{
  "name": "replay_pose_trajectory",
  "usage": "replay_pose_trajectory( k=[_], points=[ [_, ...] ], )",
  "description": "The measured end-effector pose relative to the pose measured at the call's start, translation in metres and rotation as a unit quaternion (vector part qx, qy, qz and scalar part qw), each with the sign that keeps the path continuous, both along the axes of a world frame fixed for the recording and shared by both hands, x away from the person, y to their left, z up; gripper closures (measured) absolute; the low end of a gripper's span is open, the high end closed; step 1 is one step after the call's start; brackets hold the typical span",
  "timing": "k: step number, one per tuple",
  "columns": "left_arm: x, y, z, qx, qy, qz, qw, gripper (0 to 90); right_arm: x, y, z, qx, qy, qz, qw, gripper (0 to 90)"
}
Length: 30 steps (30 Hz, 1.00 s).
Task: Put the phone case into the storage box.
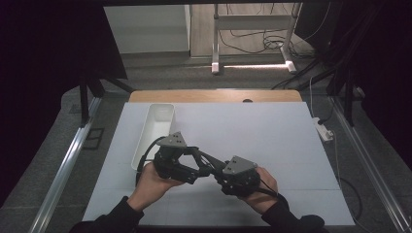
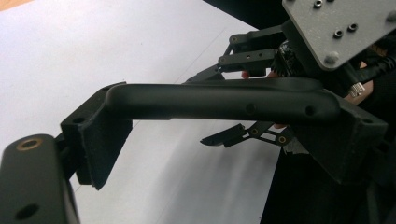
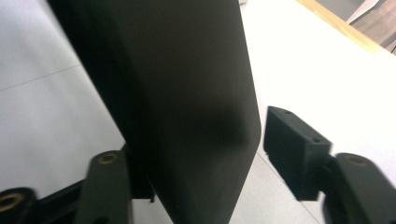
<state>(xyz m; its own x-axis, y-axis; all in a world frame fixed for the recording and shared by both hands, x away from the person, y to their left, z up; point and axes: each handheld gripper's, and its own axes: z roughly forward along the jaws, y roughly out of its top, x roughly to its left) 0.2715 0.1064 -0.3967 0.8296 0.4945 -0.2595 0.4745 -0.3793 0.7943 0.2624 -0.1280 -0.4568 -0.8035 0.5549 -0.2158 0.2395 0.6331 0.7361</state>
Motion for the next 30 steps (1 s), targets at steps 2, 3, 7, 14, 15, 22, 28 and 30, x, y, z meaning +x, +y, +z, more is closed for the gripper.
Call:
replay_pose_trajectory(
  k=[2,3,7,14,15,22,28,30],
  points=[
    [0.0,0.0,0.0,-0.003,0.003,0.0,1.0,14.4,0.0,0.0,0.0,0.001,-0.004,0.001,1.0,47.8],
    [0.0,0.0,0.0,-0.004,0.004,0.002,1.0,14.4,-0.001,0.0,0.001,-0.001,-0.006,0.002,1.0,50.2],
    [0.002,0.002,-0.001,-0.009,0.012,0.01,0.9998,14.2,-0.003,0.0,0.001,-0.01,-0.014,0.004,0.9998,57.7],
    [0.003,0.003,-0.001,-0.018,0.017,0.023,0.9994,13.6,-0.005,0.001,0.001,-0.02,-0.023,0.014,0.9994,71.0],
    [0.003,0.003,-0.001,-0.019,0.017,0.025,0.9994,13.6,-0.005,0.002,0.001,-0.022,-0.025,0.015,0.9993,72.5],
    [0.003,0.003,-0.001,-0.027,0.016,0.03,0.9991,12.9,-0.008,0.003,0.002,-0.035,-0.039,0.027,0.9983,81.5],
    [0.003,0.004,0.0,-0.036,0.017,0.031,0.9987,12.6,-0.01,0.004,0.003,-0.039,-0.047,0.039,0.9974,83.4],
    [0.003,0.005,-0.001,-0.041,0.018,0.032,0.9985,12.3,-0.011,0.004,0.004,-0.039,-0.05,0.04,0.9972,83.6]
  ],
)
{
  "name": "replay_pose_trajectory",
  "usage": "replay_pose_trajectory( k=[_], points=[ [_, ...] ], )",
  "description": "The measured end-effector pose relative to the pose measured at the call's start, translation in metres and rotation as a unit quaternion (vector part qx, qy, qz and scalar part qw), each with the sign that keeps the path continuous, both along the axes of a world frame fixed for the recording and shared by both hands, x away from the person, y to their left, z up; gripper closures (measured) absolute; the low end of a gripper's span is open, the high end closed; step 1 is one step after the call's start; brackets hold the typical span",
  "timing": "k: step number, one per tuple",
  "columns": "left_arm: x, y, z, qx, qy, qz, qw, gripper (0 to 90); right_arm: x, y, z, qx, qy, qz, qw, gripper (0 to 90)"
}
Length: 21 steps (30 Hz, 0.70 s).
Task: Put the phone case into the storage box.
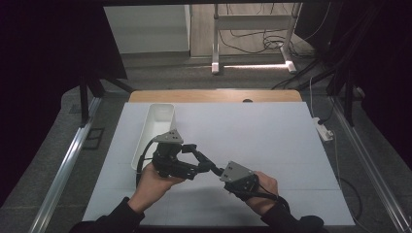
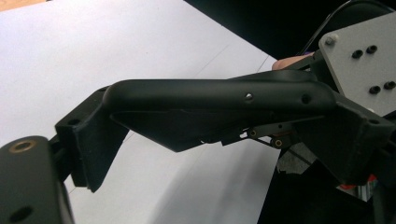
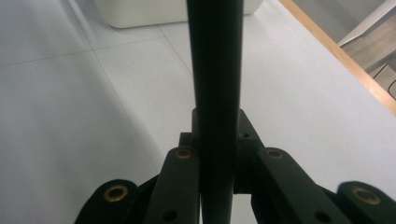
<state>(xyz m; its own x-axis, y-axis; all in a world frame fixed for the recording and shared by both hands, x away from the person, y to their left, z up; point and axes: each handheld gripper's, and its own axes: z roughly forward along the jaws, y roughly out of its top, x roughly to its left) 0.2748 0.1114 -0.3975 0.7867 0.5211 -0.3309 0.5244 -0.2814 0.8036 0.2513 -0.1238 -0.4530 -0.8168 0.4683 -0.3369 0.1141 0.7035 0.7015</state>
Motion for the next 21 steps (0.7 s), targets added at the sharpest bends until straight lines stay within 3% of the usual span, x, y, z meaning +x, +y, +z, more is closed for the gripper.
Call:
replay_pose_trajectory(
  k=[5,11,12,15,18,21],
  points=[
    [0.002,0.004,-0.001,-0.008,0.001,0.006,0.9999,6.3,0.0,-0.003,0.003,0.017,0.003,-0.003,0.9998,84.8],
    [-0.001,0.005,0.001,0.014,-0.043,-0.004,0.999,3.0,0.005,-0.01,0.005,0.036,0.044,-0.004,0.9984,84.8],
    [-0.001,0.005,0.001,0.014,-0.043,-0.004,0.999,2.4,0.005,-0.01,0.005,0.036,0.044,-0.004,0.9984,84.8],
    [-0.002,0.007,0.001,0.026,-0.063,-0.005,0.9977,1.5,0.008,-0.012,0.006,0.048,0.07,0.003,0.9964,84.7],
    [-0.001,0.013,0.0,0.022,-0.065,-0.007,0.9976,1.1,0.009,-0.014,0.006,0.067,0.102,0.01,0.9925,84.8],
    [0.0,0.017,0.0,0.024,-0.072,-0.01,0.9971,0.0,0.011,-0.017,0.007,0.076,0.115,0.02,0.9903,84.7]
  ],
)
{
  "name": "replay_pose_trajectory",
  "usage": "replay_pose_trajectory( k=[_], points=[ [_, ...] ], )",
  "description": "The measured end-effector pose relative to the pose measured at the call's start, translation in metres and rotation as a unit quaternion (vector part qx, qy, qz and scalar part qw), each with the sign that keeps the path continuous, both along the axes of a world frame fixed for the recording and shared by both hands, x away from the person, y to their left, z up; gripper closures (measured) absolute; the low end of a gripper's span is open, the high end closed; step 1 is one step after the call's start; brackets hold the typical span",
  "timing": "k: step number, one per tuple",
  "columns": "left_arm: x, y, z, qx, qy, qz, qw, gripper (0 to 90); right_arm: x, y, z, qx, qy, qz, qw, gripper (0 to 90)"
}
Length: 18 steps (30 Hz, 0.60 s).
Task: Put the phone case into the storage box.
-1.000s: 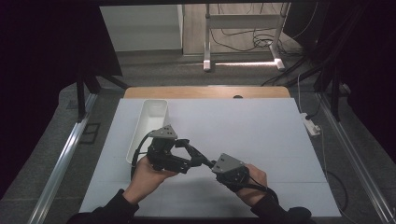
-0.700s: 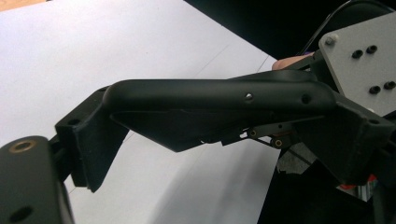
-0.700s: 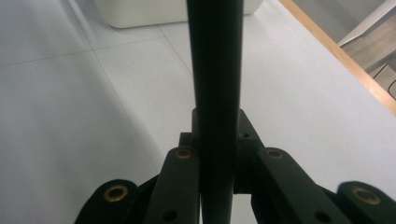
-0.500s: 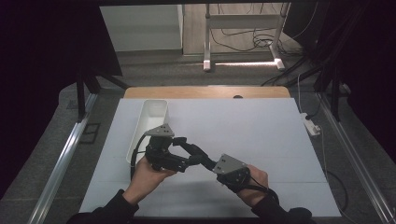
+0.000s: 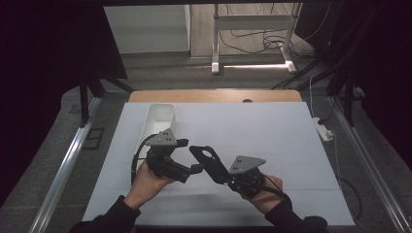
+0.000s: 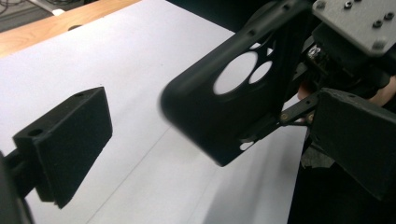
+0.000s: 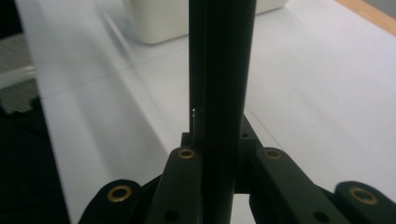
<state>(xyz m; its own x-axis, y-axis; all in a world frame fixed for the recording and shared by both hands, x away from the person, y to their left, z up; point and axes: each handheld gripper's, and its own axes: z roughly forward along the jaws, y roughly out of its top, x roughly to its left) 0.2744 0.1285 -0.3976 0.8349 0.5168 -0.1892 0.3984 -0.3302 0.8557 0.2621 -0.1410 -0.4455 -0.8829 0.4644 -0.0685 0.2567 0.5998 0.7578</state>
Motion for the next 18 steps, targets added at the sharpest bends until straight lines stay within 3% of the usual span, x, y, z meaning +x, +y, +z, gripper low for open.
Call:
replay_pose_trajectory(
  k=[2,7,15,18],
  points=[
    [0.0,0.004,0.0,0.004,-0.012,-0.005,0.9999,0.0,0.001,-0.003,0.001,0.009,0.009,0.007,0.9999,84.7],
    [0.004,0.013,-0.002,0.006,-0.018,-0.013,0.9997,0.0,0.005,-0.01,0.003,0.045,0.046,0.02,0.9977,84.8],
    [0.008,0.021,-0.006,-0.011,-0.014,-0.028,0.9994,0.0,0.006,-0.017,0.003,0.07,0.061,0.035,0.995,84.8],
    [0.009,0.023,-0.007,-0.015,-0.013,-0.031,0.9993,0.0,0.006,-0.018,0.002,0.08,0.078,0.051,0.9924,84.8]
  ],
)
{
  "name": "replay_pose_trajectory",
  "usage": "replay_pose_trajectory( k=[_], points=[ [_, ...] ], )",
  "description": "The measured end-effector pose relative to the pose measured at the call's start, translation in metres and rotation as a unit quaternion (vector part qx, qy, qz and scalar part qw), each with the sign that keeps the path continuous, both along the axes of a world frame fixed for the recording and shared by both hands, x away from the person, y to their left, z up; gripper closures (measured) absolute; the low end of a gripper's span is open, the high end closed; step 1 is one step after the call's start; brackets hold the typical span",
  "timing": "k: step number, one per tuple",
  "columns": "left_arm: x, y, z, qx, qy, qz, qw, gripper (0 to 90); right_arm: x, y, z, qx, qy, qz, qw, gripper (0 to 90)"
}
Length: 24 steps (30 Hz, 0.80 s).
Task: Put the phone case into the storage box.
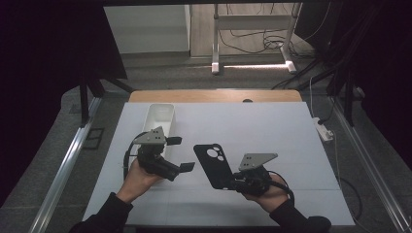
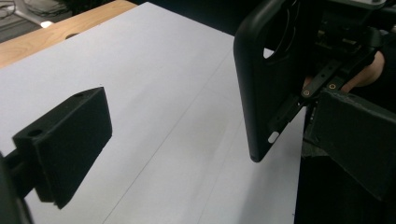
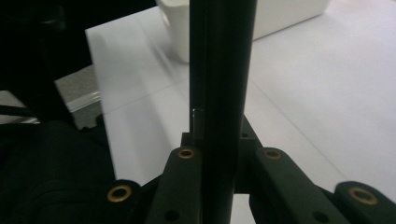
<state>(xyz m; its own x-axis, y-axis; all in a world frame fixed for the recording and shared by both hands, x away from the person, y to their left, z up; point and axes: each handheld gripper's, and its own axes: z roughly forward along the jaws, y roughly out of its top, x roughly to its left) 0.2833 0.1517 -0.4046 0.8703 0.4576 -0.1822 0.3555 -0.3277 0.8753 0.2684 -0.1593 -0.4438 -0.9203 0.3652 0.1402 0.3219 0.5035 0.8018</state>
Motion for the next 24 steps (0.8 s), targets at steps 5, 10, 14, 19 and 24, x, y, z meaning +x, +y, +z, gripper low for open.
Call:
replay_pose_trajectory(
  k=[5,10,14,19,24],
  points=[
    [-0.0012,-0.0006,0.001,-0.001,-0.002,0.001,1.0,0.8,-0.0003,0.0,-0.0011,0.002,0.008,0.01,0.9999,84.8],
    [-0.003,-0.002,0.0017,-0.001,0.004,0.0,1.0,17.1,-0.0007,0.0014,-0.0016,0.006,0.01,0.015,0.9998,84.8],
    [-0.0037,-0.0025,0.0022,-0.011,0.013,-0.009,0.9998,32.2,-0.0014,0.0025,-0.002,0.006,0.009,0.016,0.9998,84.8],
    [-0.0052,-0.0036,0.004,-0.02,0.02,-0.013,0.9995,50.1,-0.0022,0.0046,-0.0025,0.001,0.004,0.015,0.9999,84.8],
    [-0.0055,-0.0039,0.0051,-0.016,0.024,-0.01,0.9995,62.8,-0.0026,0.0056,-0.0026,-0.005,-0.002,0.008,1.0,84.8]
  ],
)
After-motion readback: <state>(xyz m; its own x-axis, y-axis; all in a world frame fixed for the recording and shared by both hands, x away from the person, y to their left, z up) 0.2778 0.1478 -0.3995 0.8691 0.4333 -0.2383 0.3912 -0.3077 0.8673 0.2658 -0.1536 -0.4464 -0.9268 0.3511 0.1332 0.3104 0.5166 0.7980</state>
